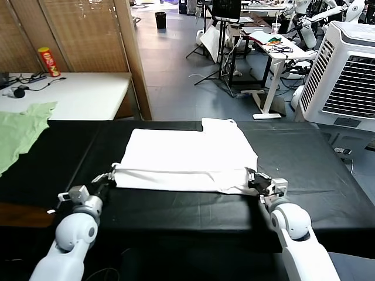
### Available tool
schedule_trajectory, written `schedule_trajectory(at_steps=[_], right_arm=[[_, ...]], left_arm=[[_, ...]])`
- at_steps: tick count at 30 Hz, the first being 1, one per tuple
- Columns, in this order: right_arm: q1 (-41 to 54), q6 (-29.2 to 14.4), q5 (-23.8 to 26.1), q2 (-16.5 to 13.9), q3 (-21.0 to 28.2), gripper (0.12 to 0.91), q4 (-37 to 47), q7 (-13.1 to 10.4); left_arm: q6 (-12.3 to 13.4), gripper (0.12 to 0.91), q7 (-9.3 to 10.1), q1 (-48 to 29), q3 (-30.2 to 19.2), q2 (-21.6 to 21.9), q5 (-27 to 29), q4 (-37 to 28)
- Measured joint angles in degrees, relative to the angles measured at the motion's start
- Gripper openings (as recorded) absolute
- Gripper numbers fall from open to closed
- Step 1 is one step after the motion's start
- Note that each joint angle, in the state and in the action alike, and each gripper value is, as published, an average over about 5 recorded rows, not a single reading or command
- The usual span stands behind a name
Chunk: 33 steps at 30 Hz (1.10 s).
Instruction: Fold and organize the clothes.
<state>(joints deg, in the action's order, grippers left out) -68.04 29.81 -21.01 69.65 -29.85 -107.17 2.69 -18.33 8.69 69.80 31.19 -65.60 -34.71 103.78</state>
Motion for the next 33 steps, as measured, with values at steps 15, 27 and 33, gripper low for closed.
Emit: schedule_trajectory(at_steps=[15, 27, 33], right_arm=[[-11.6, -1.0, 2.9, 1.2, -2.3, 0.767, -8.2, 0.7], [-12.5, -1.1, 4.3, 3.2, -2.0, 0.268, -7.1, 0.4], [-12.4, -0.6, 3.6, 2.7, -2.3, 0.123, -7.1, -0.5]], left_arm=[[-0.5, 0.798, -1.53, 5.8, 2.1, 0.4, 0.0, 3.5], [-1.2, 0.658, -2.89, 7.1, 2.1, 0.3, -2.7, 1.8], [-1.2, 0.326, -3.27, 7.2, 2.1, 0.6, -3.3, 1.1]])
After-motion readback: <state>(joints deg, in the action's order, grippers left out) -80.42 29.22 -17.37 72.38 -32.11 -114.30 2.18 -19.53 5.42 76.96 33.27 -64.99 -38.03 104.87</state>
